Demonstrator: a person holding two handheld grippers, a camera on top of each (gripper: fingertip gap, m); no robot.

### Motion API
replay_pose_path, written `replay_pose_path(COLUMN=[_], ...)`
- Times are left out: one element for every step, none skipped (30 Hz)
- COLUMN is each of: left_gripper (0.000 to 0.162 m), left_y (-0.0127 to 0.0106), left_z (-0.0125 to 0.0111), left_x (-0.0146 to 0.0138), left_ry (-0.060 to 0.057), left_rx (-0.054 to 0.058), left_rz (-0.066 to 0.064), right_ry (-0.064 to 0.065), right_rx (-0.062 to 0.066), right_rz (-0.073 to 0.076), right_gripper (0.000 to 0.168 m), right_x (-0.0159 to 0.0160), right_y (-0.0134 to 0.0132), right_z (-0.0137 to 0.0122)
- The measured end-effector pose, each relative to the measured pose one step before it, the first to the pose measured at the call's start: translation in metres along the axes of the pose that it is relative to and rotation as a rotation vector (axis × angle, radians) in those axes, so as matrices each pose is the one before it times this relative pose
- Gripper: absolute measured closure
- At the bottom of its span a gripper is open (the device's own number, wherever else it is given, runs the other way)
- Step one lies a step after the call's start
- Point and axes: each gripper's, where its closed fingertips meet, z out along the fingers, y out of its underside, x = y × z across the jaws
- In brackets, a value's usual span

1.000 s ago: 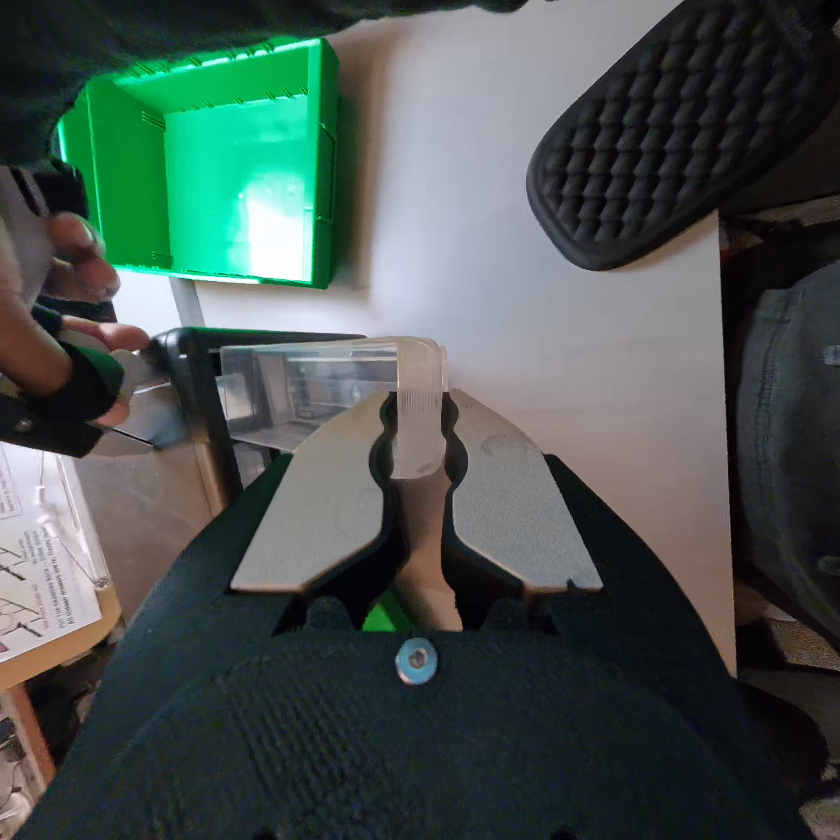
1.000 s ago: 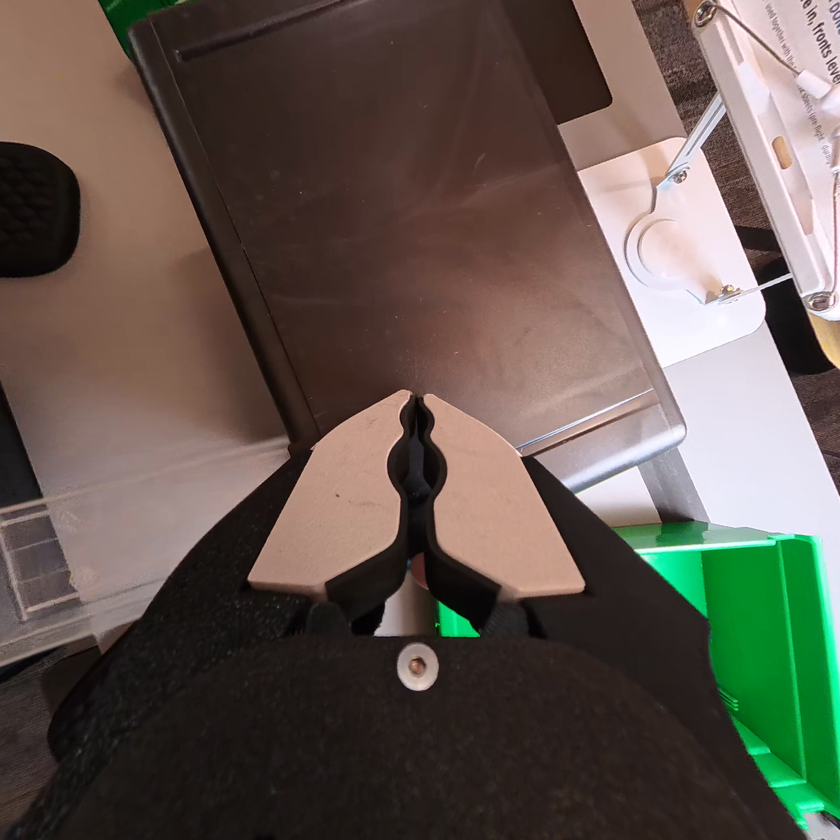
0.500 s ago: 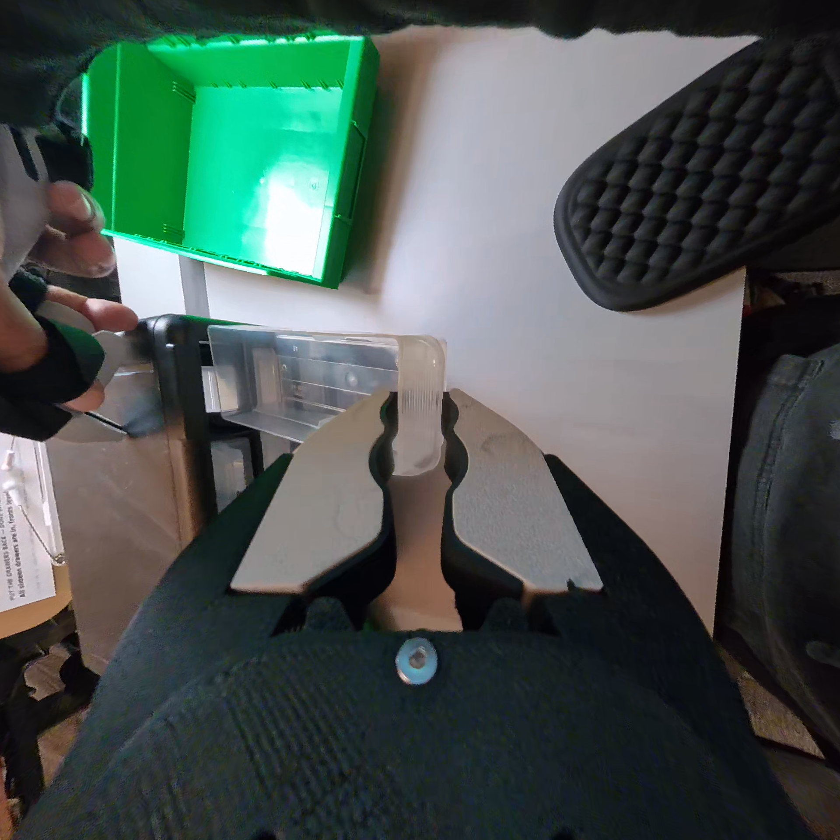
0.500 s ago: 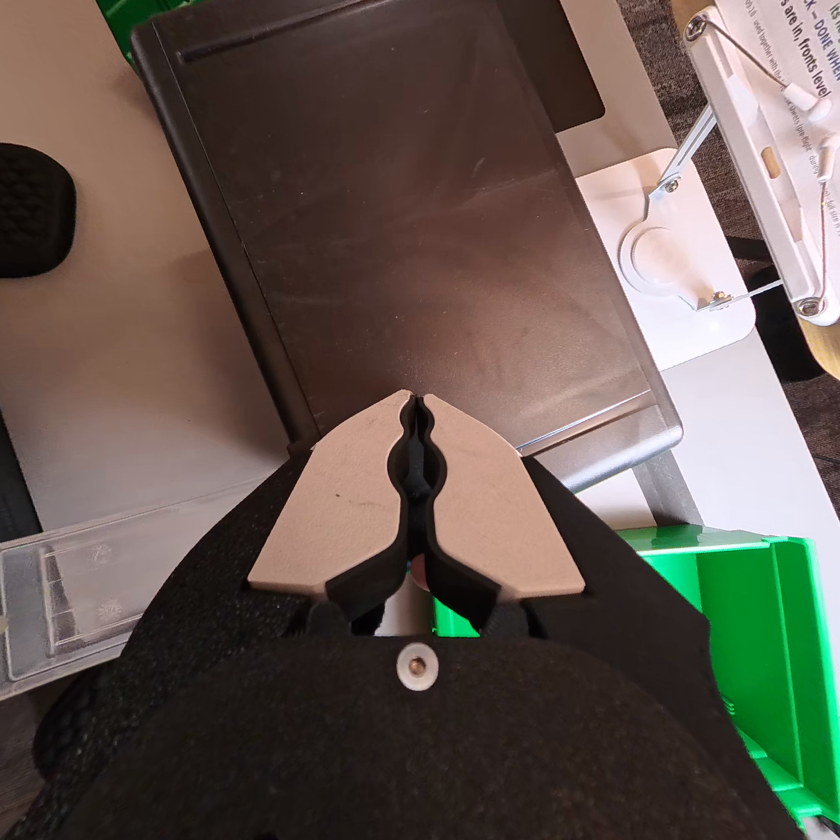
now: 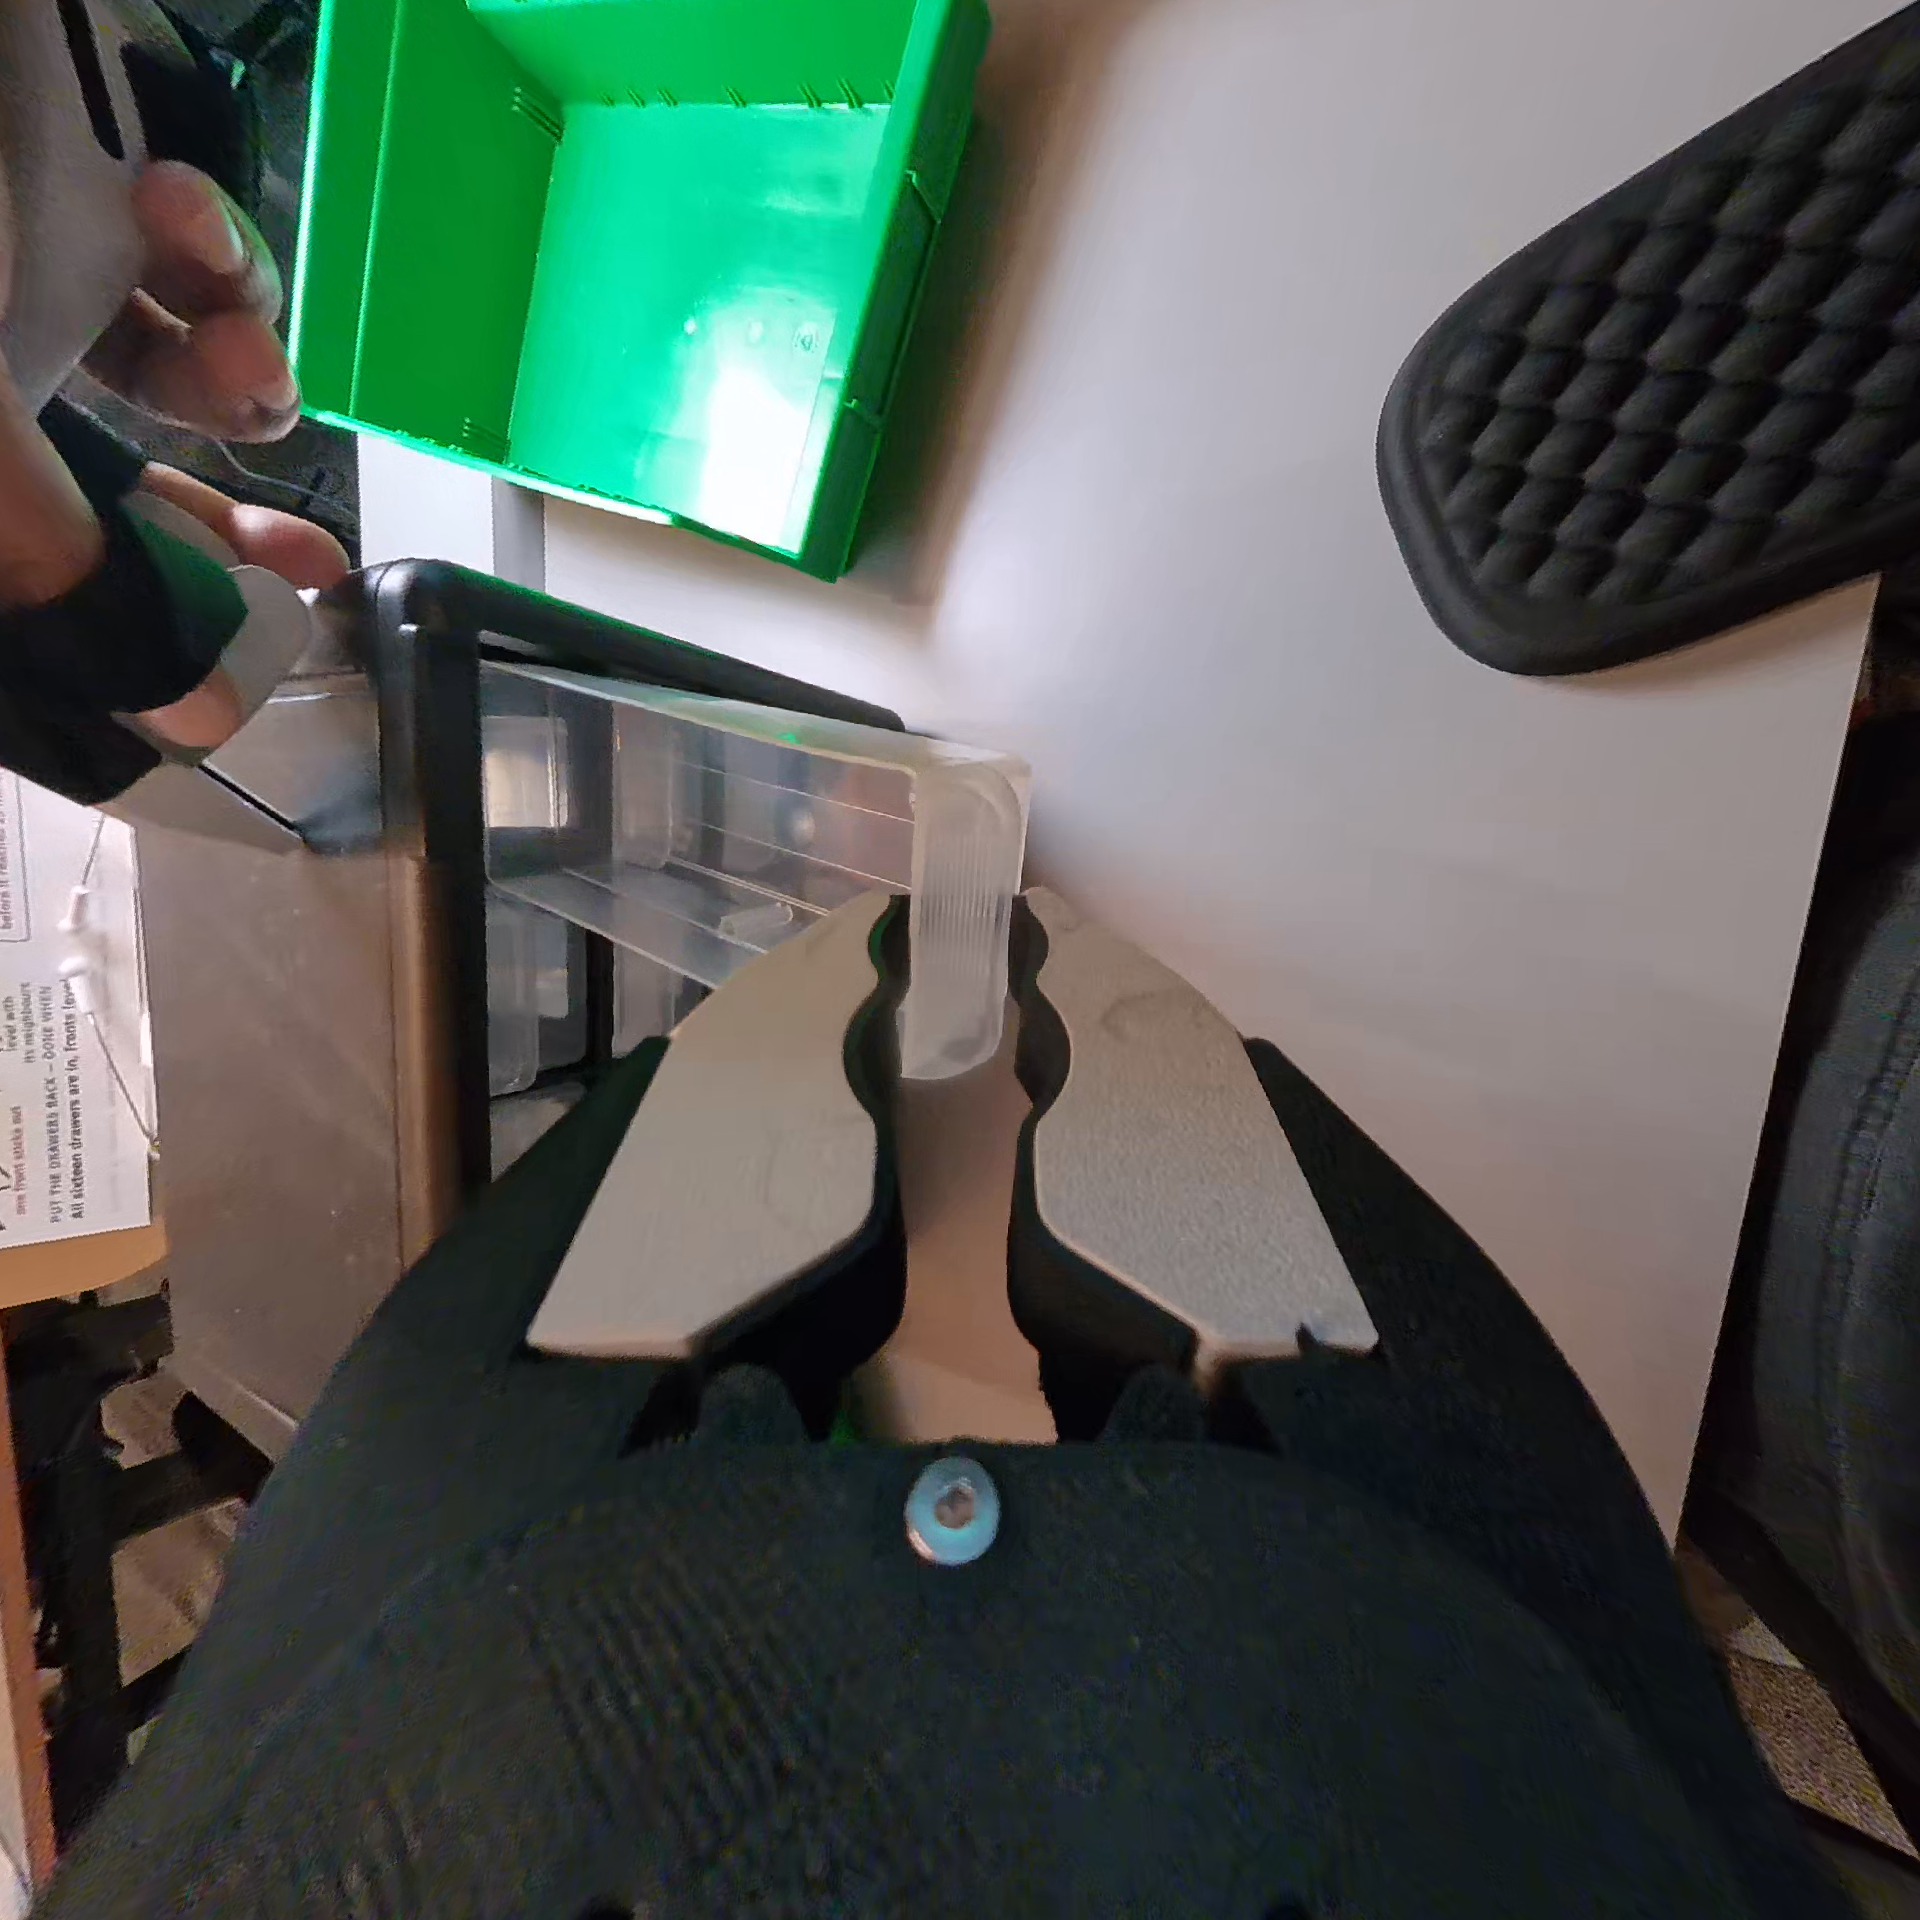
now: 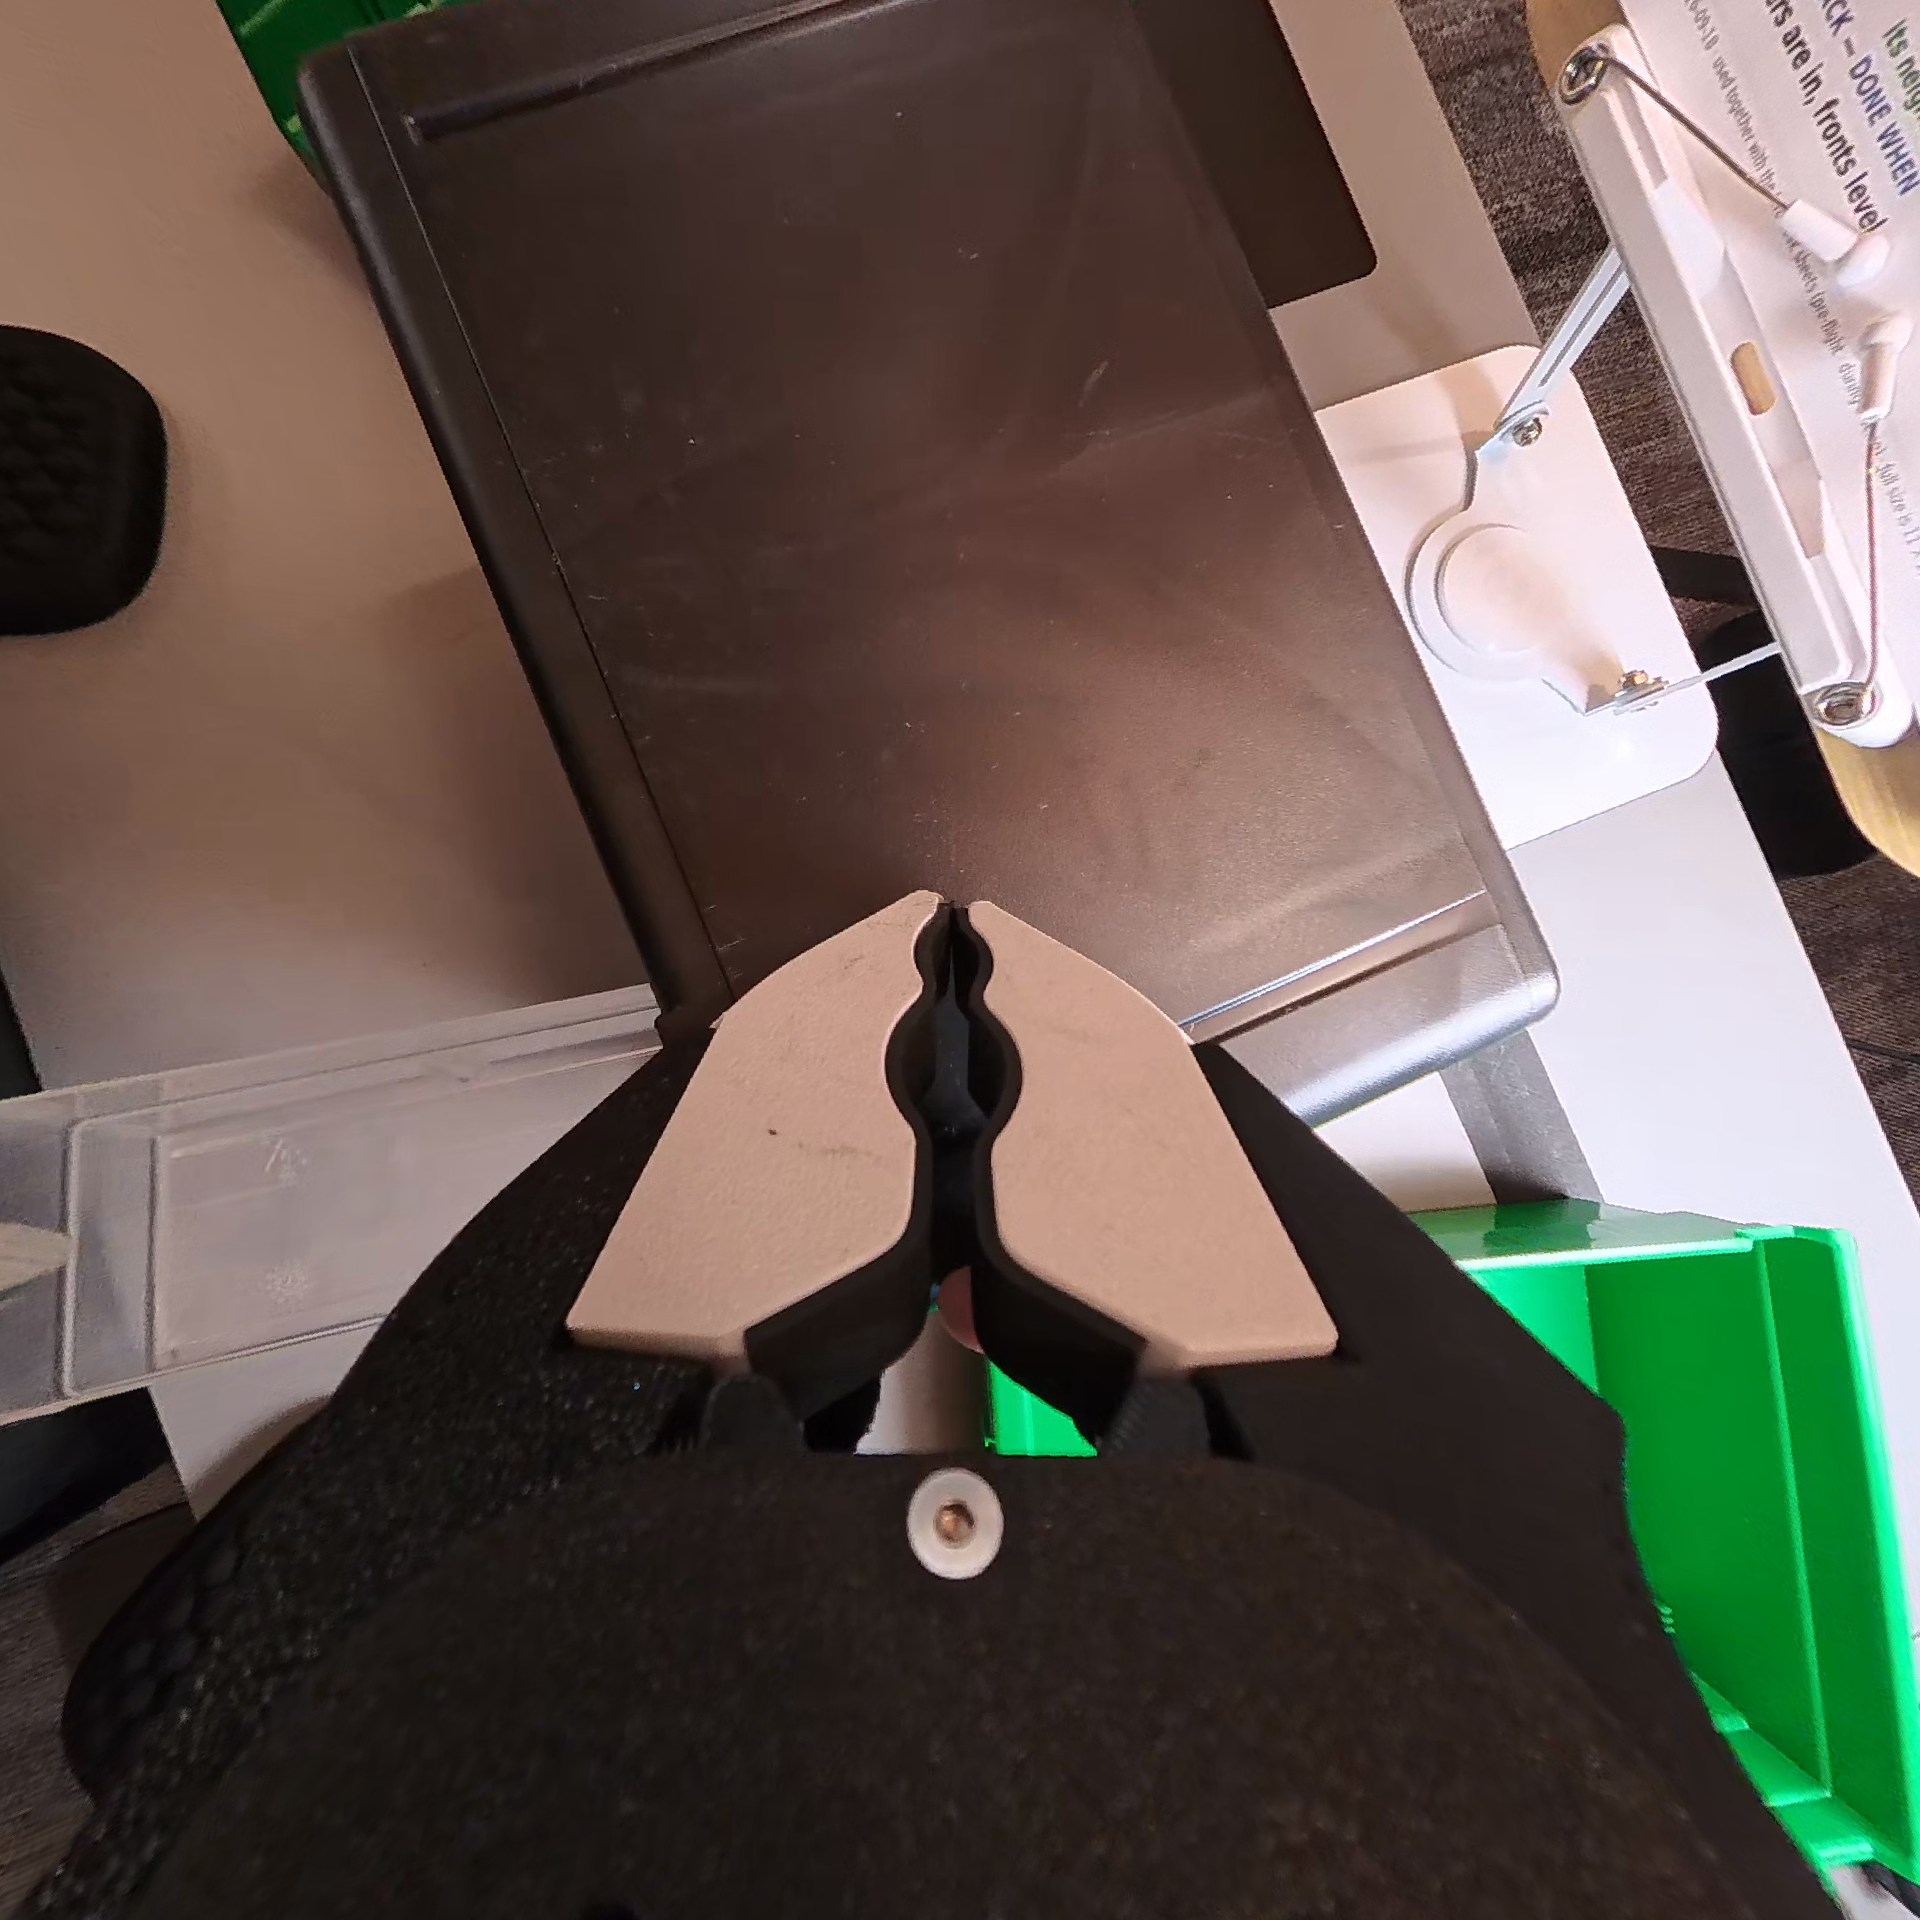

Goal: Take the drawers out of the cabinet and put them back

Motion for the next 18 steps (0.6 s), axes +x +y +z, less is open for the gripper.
replay_pose_path(left_gripper=[0.144,0.143,0.144,0.143,0.143,0.143,0.144,0.144,0.144,0.144,0.144,0.144,0.144,0.144,0.144,0.144,0.142,0.14], left_y=[-0.00108,-0.00185,-0.00266,-0.00332,-0.00383,-0.00401,-0.00345,-0.00212,-0.00038,0.00061,0.00098,0.00105,0.00004,0.00028,0.00223,0.00294,0.00237,0.00294], left_z=[0.00108,0.00146,0.00155,0.00174,0.00189,0.00212,0.00241,0.00259,0.00313,0.0035,0.00387,0.00397,0.00363,0.0029,0.00278,0.00307,0.00377,0.00444], left_x=[0.00024,0.00044,0.0003,0.00009,-0.00013,-0.00044,-0.0003,0.00028,-0.00099,-0.00441,-0.00476,-0.00123,-0.00063,-0.00374,-0.00576,-0.00615,-0.0062,-0.00754], left_ry=[0.0005,-0.0055,-0.0119,-0.0145,-0.0141,-0.0122,-0.0087,-0.0049,-0.0143,-0.0384,-0.0373,-0.005,0.0099,0.0003,-0.0069,-0.0048,-0.0024,-0.0131], left_rx=[0.0041,0.0016,0.0008,-0.0013,-0.0018,-0.002,-0.0064,-0.0155,-0.0277,-0.0319,-0.0293,-0.0232,-0.0084,-0.0021,-0.0063,-0.0022,0.0081,0.0101], left_rz=[0.0005,0.0084,0.0149,0.0174,0.0183,0.0183,0.0195,0.0212,0.0263,0.0384,0.0384,0.0197,-0.0011,-0.0103,-0.0077,-0.0088,-0.0125,-0.0129], right_ry=[-0.0016,-0.0006,0.0009,0.0017,0.0022,0.0022,0.0023,0.0012,-0.0002,-0.0027,0.0,-0.0023,0.0001,-0.0009,-0.0003,-0.0002,-0.0016,-0.0023], right_rx=[-0.0012,-0.0019,-0.0021,-0.0021,-0.0015,-0.0007,-0.0004,-0.0004,-0.0003,-0.0006,0.0005,0.0008,0.0022,0.0029,0.0035,0.0041,0.0037,0.0029], right_rz=[0.0018,0.0007,-0.0006,-0.0012,-0.0009,-0.0002,0.0001,-0.0003,0.0001,0.0009,-0.0007,0.0009,-0.0006,-0.0003,-0.0006,-0.0004,0.0008,0.0016], right_gripper=[0.168,0.168,0.168,0.168,0.168,0.168,0.168,0.168,0.168,0.168,0.168,0.168,0.168,0.168,0.168,0.168,0.168,0.168], right_x=[0.00015,0.00005,-0.00008,-0.00002,-0.00008,-0.00003,0.0,-0.00003,-0.00003,-0.00021,0.00015,-0.00004,0.00009,-0.00014,-0.00004,-0.00003,-0.00001,-0.00005], right_y=[-0.00009,0.00008,-0.00004,-0.00001,0.00012,-0.00005,0.00007,-0.00001,0.00004,0.00006,-0.00007,0.00003,-0.00005,0.00004,0.00001,-0.00004,0.00005,0.0], right_z=[0.00001,0.0,0.00007,-0.00009,0.00004,0.00003,-0.00007,0.0,-0.00002,-0.00002,0.00005,-0.00002,-0.00001,-0.0001,0.00002,-0.00007,0.00001,-0.00005])
